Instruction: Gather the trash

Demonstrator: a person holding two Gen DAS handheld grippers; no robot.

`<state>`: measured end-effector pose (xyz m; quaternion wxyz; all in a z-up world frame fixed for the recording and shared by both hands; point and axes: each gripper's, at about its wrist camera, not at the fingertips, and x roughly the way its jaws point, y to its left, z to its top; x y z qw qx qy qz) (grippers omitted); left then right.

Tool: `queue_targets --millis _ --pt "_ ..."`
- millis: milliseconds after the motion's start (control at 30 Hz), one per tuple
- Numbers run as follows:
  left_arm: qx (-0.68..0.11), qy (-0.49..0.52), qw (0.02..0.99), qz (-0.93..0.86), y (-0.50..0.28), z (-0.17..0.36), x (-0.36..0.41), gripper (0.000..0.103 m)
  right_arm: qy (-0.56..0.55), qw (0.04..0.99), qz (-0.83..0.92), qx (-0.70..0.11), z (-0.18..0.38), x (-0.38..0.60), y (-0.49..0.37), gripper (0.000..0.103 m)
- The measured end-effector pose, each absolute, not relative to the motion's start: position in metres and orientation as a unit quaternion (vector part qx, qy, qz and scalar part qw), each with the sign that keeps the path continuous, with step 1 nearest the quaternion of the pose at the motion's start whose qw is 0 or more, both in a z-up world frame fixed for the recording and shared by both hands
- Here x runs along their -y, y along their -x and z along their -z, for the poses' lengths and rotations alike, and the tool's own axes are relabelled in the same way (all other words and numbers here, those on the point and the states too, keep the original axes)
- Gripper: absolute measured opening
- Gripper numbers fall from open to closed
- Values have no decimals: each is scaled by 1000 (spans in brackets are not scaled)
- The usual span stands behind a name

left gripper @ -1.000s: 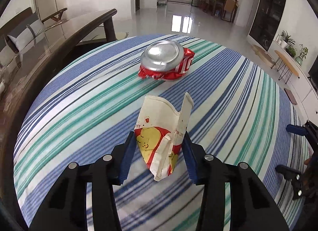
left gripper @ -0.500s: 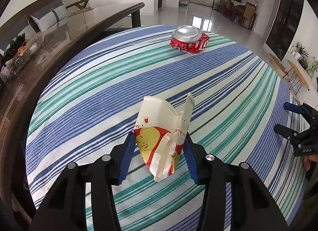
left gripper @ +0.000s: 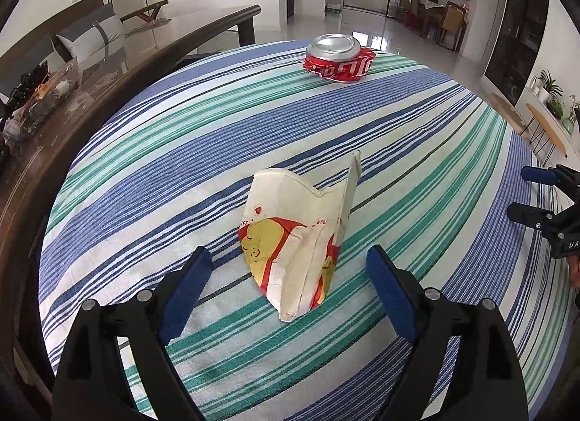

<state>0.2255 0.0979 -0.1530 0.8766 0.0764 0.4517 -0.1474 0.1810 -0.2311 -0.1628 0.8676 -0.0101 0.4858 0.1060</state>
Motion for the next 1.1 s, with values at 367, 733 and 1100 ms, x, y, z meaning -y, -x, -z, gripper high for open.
queue_targets --millis 367,733,1100 --pt "-458 -80 873 147 -228 156 -93 98 -144 865 -169 -450 137 215 -319 98" --pt "-458 -79 873 147 -229 156 -93 98 -213 843 -186 -457 157 178 -395 89" --pt "-458 -79 873 146 -229 157 -93 98 -52 901 -190 -388 111 178 -326 50"
